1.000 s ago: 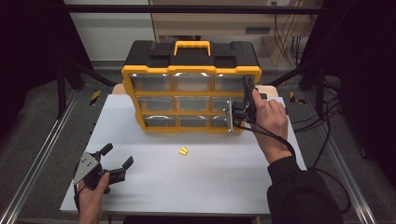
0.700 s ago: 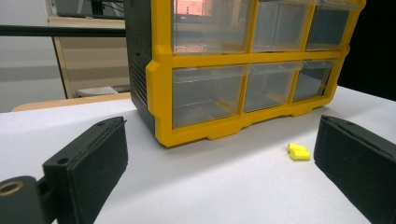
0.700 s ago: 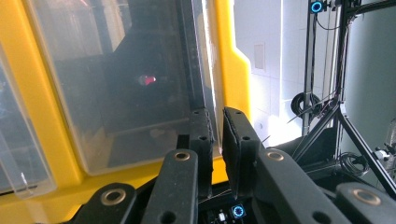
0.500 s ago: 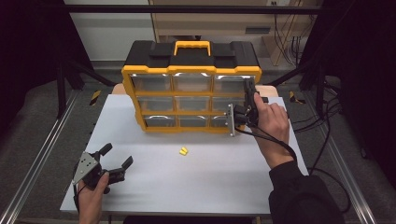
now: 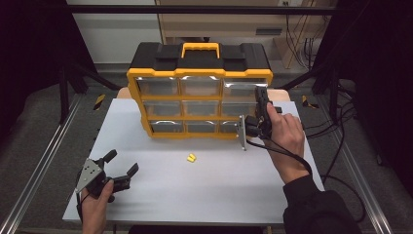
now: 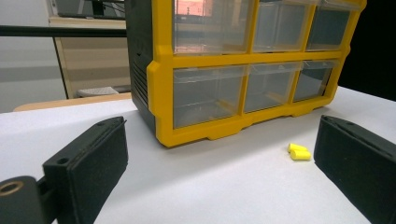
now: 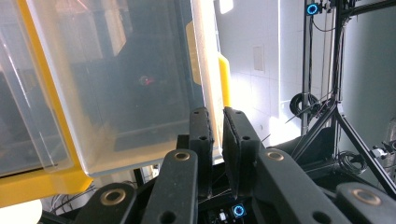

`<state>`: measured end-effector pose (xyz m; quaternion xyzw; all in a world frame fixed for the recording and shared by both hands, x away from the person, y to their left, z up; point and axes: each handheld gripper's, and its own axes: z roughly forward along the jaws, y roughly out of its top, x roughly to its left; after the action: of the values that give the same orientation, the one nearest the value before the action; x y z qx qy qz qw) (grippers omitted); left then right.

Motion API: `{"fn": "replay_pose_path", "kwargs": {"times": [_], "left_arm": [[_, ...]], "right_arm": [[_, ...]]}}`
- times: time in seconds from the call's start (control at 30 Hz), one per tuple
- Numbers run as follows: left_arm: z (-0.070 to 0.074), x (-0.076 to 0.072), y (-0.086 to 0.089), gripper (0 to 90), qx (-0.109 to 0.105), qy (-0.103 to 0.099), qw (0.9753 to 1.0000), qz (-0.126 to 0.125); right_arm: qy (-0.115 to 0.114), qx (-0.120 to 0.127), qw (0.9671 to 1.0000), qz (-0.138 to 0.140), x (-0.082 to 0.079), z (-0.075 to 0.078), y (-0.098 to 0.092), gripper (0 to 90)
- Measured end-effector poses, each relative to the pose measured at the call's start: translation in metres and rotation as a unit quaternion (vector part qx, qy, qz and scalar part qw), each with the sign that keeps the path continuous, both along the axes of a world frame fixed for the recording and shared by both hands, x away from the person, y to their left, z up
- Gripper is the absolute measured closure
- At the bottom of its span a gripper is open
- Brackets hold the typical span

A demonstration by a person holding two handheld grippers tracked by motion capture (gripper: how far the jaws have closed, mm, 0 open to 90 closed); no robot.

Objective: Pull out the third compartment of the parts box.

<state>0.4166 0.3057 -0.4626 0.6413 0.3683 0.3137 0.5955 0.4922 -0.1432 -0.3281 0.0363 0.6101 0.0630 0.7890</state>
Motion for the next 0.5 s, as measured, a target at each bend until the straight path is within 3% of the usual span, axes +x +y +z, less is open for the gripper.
{"fn": "replay_pose_path", "kwargs": {"times": [0.5], "left_arm": [[0.0,0.0,0.0,2.8,0.001,0.0,1.0,0.0]], "right_arm": [[-0.006,-0.005,1.0,0.004,-0.02,-0.001,-0.001,82.4]]}}
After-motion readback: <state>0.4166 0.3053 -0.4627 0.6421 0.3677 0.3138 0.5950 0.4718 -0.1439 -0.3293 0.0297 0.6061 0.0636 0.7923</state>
